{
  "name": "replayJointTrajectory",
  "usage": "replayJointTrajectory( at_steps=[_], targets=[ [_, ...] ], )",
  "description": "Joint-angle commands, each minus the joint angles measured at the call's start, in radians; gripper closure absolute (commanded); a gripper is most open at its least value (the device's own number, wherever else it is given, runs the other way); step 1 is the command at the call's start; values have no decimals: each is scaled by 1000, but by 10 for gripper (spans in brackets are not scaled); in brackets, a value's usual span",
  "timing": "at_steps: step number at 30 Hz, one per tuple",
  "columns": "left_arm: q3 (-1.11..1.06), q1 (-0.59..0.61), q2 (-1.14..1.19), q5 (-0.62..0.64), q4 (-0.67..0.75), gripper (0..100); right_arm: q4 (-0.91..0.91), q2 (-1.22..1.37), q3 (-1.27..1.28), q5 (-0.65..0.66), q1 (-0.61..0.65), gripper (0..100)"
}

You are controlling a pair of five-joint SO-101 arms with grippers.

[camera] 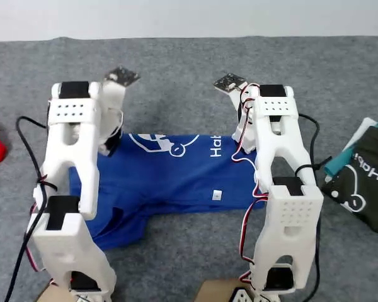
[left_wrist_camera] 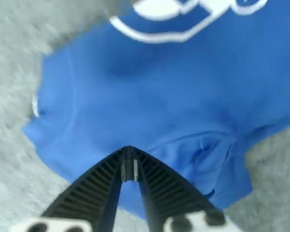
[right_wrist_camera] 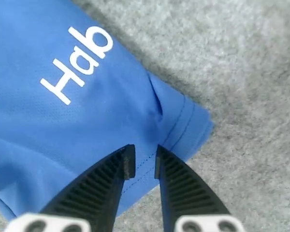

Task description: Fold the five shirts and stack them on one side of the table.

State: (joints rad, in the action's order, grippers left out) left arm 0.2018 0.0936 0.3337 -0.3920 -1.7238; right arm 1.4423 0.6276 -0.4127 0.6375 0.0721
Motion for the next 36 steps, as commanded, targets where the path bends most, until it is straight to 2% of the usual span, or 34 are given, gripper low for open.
replayJointTrajectory(
  at_steps=[1, 6, 12, 19, 28, 36],
  targets=[
    [-50, 38, -69, -26, -6, 996, 7, -59, -37, 9, -2, 923],
    [-151, 83, -68, -57, -6, 996, 5, -56, -37, 9, 5, 923],
    [-343, 66, -63, -100, 44, 996, -1, -56, -37, 9, 18, 923],
    [-380, 58, -57, -98, 51, 994, 5, -56, -37, 9, 18, 923],
    [-561, 29, -57, -130, 48, 994, 7, -62, -37, 9, 19, 923],
    [-590, -12, -58, -164, -28, 994, 54, -65, -41, 8, 19, 923]
  ],
)
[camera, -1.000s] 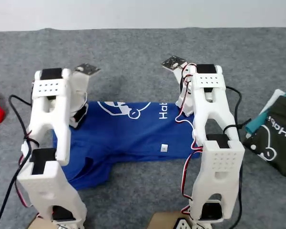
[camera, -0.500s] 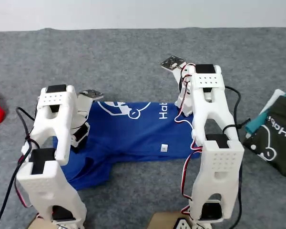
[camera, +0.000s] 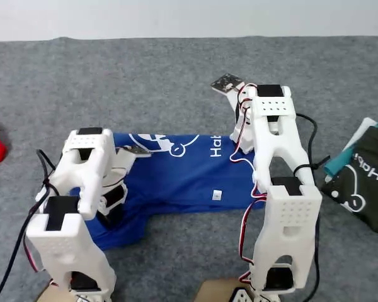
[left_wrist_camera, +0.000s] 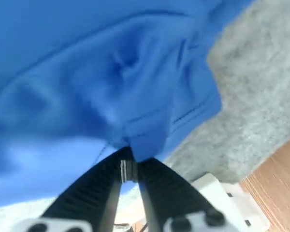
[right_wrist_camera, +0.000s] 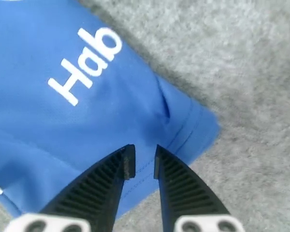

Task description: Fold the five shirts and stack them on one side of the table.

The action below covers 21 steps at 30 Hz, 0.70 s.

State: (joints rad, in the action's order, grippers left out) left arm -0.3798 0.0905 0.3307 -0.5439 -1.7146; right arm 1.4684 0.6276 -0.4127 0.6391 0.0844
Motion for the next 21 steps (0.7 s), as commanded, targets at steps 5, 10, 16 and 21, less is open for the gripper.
replayJointTrajectory(
  at_steps=[5, 10, 16, 21],
  targets=[
    [-65, -14, -55, -15, -38, 994, 65, -67, -41, 6, 7, 923],
    [-33, -12, -97, -9, -40, 996, 58, -108, -43, 6, 7, 921],
    [-5, -12, -411, 9, -40, 996, 91, -214, -43, 6, 8, 920],
    [-4, -11, -784, 61, -37, 996, 180, -308, -43, 6, 68, 923]
  ],
)
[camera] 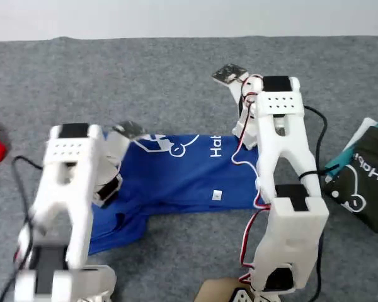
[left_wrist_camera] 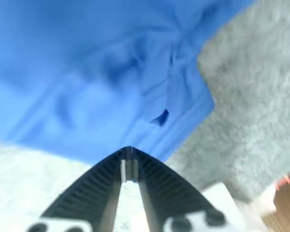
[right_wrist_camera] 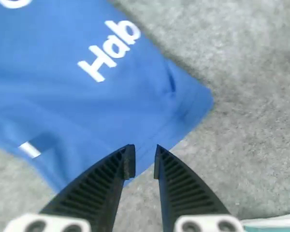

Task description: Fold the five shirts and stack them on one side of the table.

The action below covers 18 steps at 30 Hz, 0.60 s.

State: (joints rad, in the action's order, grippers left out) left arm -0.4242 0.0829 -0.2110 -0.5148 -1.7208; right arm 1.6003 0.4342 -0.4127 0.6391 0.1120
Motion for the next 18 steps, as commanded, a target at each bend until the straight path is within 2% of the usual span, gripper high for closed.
replayJointTrajectory(
  at_steps=[1, 4, 6, 13, 18],
  targets=[
    [38, 0, -308, 48, -31, 996, 68, -134, -43, 6, 56, 923],
    [33, 23, -443, 115, -31, 996, 105, -191, -43, 9, 108, 923],
    [35, 103, -489, 164, -31, 996, 117, -222, -43, 12, 150, 924],
    [36, 562, -486, 180, -29, 996, 173, -252, -35, 12, 349, 920],
    [33, 810, -486, 130, 28, 996, 163, -243, -35, 11, 470, 920]
  ],
)
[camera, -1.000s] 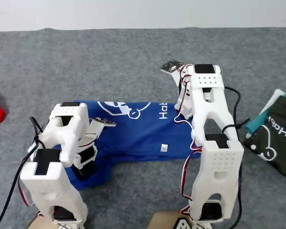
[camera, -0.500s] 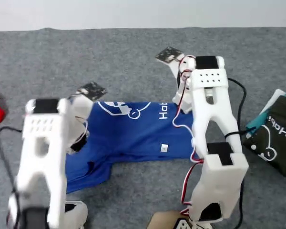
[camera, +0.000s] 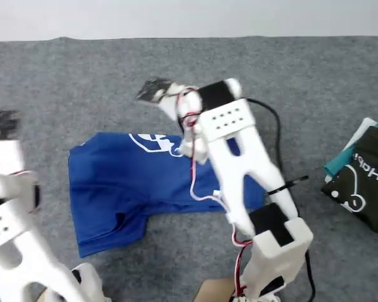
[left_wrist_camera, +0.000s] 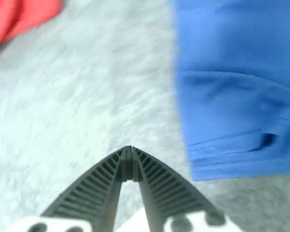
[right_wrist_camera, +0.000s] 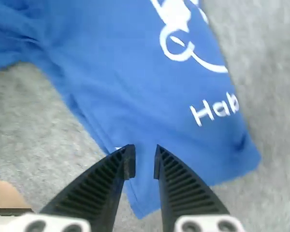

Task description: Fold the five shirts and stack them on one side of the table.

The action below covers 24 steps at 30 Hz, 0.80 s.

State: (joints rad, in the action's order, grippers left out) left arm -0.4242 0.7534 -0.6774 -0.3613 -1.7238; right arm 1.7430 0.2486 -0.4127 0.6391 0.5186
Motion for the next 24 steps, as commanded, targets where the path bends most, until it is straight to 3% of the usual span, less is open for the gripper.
replayJointTrajectory(
  at_steps=[1, 5, 13, 18, 24],
  targets=[
    [33, 189, -18, -25, 49, 996, 18, -47, -35, 6, 87, 920],
    [-21, 334, -18, -37, 110, 996, 15, 22, -38, 11, 156, 910],
    [-245, 594, -18, -157, 270, 996, -22, 151, -41, 12, 312, 675],
    [-302, 697, -18, -242, 331, 996, -91, 193, -41, 14, 437, 664],
    [-305, 721, -18, -276, 328, 995, -171, 234, -41, 54, 524, 665]
  ],
)
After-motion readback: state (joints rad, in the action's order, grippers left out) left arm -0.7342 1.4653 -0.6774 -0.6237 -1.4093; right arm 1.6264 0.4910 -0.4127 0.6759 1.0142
